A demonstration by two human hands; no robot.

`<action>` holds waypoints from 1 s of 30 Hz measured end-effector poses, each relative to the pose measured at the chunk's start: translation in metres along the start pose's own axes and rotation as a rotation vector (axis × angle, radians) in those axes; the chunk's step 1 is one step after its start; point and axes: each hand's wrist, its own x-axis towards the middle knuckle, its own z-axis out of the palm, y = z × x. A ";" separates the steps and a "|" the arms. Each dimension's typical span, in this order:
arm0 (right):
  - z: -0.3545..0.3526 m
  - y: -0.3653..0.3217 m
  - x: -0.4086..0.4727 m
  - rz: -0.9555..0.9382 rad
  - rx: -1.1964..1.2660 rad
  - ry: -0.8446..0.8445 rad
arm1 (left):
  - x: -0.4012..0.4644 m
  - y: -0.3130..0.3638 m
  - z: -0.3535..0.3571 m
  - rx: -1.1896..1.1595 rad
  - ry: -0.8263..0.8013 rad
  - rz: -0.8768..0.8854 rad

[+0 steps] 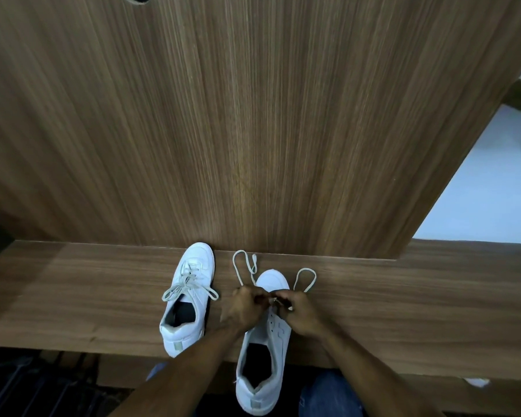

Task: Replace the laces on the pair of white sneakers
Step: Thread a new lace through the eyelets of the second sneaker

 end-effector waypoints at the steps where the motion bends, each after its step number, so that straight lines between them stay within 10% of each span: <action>1: 0.003 -0.004 0.002 -0.009 -0.017 0.024 | 0.000 0.001 0.001 -0.004 0.003 -0.006; 30: 0.044 -0.024 0.001 0.291 -0.188 0.169 | 0.005 -0.036 0.005 -0.571 -0.077 -0.510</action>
